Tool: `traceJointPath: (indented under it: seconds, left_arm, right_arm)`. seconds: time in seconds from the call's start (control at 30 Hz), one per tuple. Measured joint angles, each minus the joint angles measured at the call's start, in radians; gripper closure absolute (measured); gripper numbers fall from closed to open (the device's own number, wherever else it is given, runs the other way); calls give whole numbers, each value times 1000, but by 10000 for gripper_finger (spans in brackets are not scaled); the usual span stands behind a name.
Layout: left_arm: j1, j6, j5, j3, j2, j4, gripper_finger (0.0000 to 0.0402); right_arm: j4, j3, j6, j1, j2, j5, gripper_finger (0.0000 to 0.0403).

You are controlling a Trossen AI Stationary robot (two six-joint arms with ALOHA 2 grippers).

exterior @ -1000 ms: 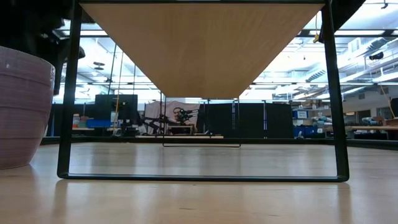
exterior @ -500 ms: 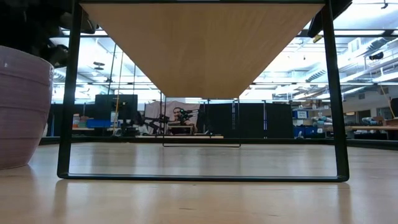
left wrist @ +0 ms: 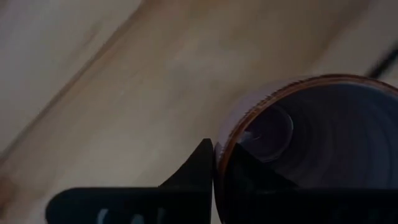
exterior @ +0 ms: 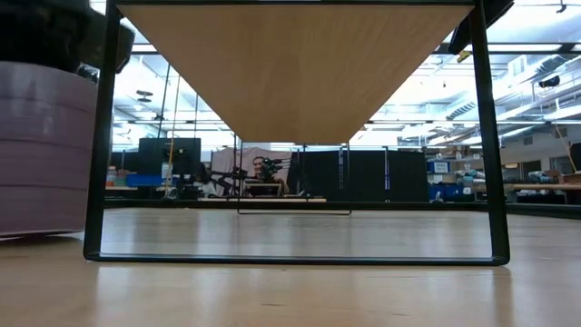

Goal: Place coffee mugs
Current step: Put the purple mug on the shelf aligned with the other purple mug

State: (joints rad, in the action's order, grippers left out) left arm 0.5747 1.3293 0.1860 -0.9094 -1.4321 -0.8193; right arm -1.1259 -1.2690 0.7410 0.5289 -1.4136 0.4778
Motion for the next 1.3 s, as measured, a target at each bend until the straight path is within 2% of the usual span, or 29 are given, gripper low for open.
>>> traceJointPath:
  seconds: [0.17, 0.37, 0.53, 0.83, 1.03, 1.3]
  left_arm:
    - [0, 258, -7, -4, 8, -136, 376]
    - [0, 401, -20, -19, 7, -278, 372]
    - [0, 493, -30, -22, 7, -273, 370]
    - [0, 488, -30, -22, 6, -269, 349]
    - [0, 496, -30, -22, 6, -269, 311]
    - [0, 435, -27, -22, 6, -279, 264]
  right_arm:
    - [0, 0, -4, 0, 0, 0, 289]
    - [4, 0, -4, 0, 0, 0, 289]
    - [4, 0, -4, 0, 0, 0, 289]
    - [5, 0, -4, 0, 0, 0, 289]
    - [6, 0, -4, 0, 0, 0, 289]
    - [6, 0, -4, 0, 0, 0, 289]
